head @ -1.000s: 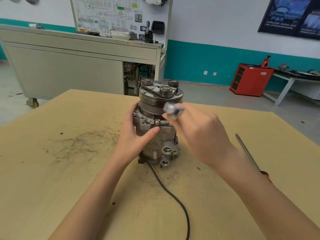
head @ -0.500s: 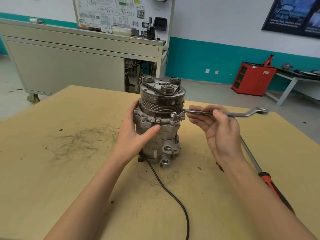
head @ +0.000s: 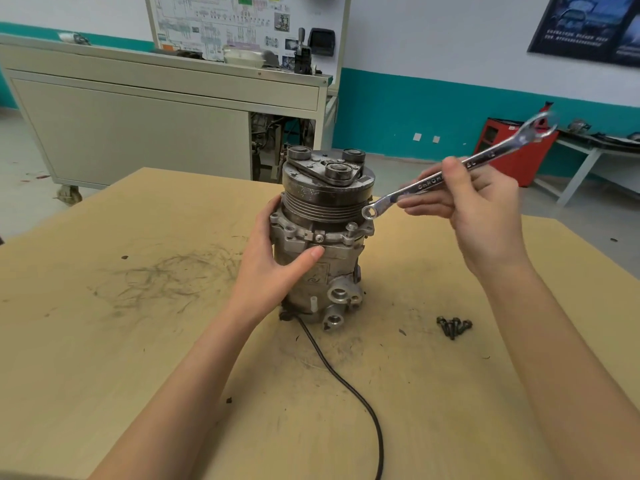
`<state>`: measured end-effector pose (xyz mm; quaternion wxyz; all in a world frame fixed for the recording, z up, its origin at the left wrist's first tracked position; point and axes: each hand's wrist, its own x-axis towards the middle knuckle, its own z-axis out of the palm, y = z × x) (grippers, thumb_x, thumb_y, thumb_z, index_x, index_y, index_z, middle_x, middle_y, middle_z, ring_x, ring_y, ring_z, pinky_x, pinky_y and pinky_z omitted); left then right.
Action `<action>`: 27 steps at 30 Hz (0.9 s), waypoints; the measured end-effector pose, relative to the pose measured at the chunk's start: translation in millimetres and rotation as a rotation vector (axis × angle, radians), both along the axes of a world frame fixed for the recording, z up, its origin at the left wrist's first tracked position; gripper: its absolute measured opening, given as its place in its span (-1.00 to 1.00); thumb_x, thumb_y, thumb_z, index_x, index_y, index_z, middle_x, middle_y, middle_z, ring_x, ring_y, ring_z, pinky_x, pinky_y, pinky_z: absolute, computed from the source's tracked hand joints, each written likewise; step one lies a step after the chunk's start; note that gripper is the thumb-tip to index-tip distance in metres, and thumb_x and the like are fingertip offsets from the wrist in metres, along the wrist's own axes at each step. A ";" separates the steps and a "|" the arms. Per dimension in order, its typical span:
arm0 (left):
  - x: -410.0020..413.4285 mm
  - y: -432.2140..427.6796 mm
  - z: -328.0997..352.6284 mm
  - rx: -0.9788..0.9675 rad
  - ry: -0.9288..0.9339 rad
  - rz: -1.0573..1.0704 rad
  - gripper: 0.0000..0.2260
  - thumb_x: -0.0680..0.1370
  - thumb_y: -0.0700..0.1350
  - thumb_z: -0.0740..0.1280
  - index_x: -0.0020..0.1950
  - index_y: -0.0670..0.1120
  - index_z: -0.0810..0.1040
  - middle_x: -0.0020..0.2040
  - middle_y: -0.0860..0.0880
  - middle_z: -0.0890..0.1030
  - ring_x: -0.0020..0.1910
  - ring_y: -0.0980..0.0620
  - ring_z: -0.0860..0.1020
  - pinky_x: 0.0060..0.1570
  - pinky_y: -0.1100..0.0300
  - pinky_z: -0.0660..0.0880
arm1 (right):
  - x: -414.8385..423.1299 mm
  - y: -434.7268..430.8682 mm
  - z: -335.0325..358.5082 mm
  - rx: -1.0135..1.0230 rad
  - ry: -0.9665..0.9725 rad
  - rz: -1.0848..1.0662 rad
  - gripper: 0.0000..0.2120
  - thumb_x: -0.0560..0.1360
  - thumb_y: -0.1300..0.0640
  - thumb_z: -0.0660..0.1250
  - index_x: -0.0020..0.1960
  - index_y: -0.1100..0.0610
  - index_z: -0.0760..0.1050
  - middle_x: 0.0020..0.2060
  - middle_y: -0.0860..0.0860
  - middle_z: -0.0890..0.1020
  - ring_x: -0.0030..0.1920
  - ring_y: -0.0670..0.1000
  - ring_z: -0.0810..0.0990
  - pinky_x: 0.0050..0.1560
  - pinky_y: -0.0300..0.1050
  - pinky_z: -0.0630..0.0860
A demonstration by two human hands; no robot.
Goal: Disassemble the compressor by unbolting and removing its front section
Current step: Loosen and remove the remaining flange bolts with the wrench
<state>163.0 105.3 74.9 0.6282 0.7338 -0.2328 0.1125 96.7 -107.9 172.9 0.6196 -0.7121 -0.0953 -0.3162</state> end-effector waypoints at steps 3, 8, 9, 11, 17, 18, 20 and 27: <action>0.3 -0.5 -0.1 0.004 -0.004 0.002 -0.18 0.33 0.23 0.45 0.50 0.16 0.14 0.34 0.27 0.36 0.36 0.26 0.37 0.39 0.10 0.36 | -11.5 17.5 8.3 -0.319 -0.160 -0.116 -0.84 0.58 0.17 0.20 -0.13 0.09 0.52 -0.30 0.03 0.67 -0.31 -0.02 0.68 -0.27 -0.17 0.62; 0.4 -1.0 -0.6 0.004 -0.018 0.005 -0.16 0.31 0.27 0.43 0.50 0.13 0.15 0.38 0.17 0.38 0.36 0.20 0.38 0.39 0.02 0.37 | -21.3 45.7 3.3 -0.789 -0.421 -0.271 -0.81 0.52 0.20 0.28 -0.10 0.33 0.58 -0.35 0.14 0.64 -0.38 0.05 0.64 -0.37 0.02 0.59; 0.7 -0.8 -0.8 0.004 -0.023 0.009 -0.15 0.31 0.27 0.43 0.51 0.11 0.15 0.39 0.15 0.39 0.36 0.19 0.39 0.38 0.02 0.37 | -22.6 50.2 1.6 -0.843 -0.462 -0.296 -0.77 0.52 0.18 0.26 -0.12 0.34 0.57 -0.36 0.16 0.64 -0.40 0.09 0.63 -0.41 0.04 0.57; 1.6 -1.1 -1.7 0.003 -0.031 0.011 -0.14 0.31 0.29 0.43 0.52 0.09 0.16 0.38 0.17 0.40 0.35 0.22 0.40 0.37 0.07 0.38 | -24.9 58.4 -0.6 -0.949 -0.529 -0.367 -0.73 0.52 0.16 0.24 -0.16 0.35 0.57 -0.37 0.16 0.62 -0.43 0.11 0.60 -0.46 -0.01 0.54; 4.6 -1.6 -3.6 -0.006 -0.041 0.000 -0.29 0.36 0.13 0.45 0.43 0.27 0.19 0.36 0.07 0.47 0.32 0.20 0.44 0.34 0.14 0.39 | -28.9 77.9 -18.0 -1.345 -0.666 -0.591 -0.89 0.46 0.24 0.39 -0.23 0.23 0.57 -0.41 0.08 0.54 -0.50 -0.01 0.45 -0.55 -0.19 0.32; 4.7 -1.6 -3.3 -0.025 -0.044 -0.008 -0.32 0.37 0.08 0.46 0.39 0.32 0.21 0.35 0.05 0.48 0.30 0.20 0.46 0.32 0.17 0.42 | -28.5 80.6 -22.7 -1.397 -0.680 -0.625 -0.91 0.45 0.24 0.40 -0.23 0.21 0.58 -0.38 0.08 0.57 -0.49 -0.02 0.46 -0.53 -0.21 0.33; 4.5 -2.5 -2.0 -0.041 -0.060 0.000 -0.35 0.34 0.12 0.44 0.32 0.38 0.19 0.34 0.02 0.49 0.28 0.20 0.48 0.24 0.32 0.44 | -26.0 84.8 -30.4 -1.445 -0.727 -0.663 -0.93 0.45 0.25 0.40 -0.21 0.22 0.60 -0.32 0.13 0.63 -0.46 -0.02 0.51 -0.48 -0.23 0.37; 4.4 -0.5 -4.5 -0.021 -0.040 -0.010 -0.18 0.30 0.27 0.43 0.48 0.16 0.17 0.36 0.18 0.42 0.35 0.23 0.40 0.32 0.25 0.37 | -24.8 47.7 -44.9 -0.630 -0.476 -0.198 -0.75 0.59 0.12 0.19 -0.02 0.27 0.57 -0.06 0.10 0.66 -0.09 0.04 0.67 -0.12 -0.07 0.62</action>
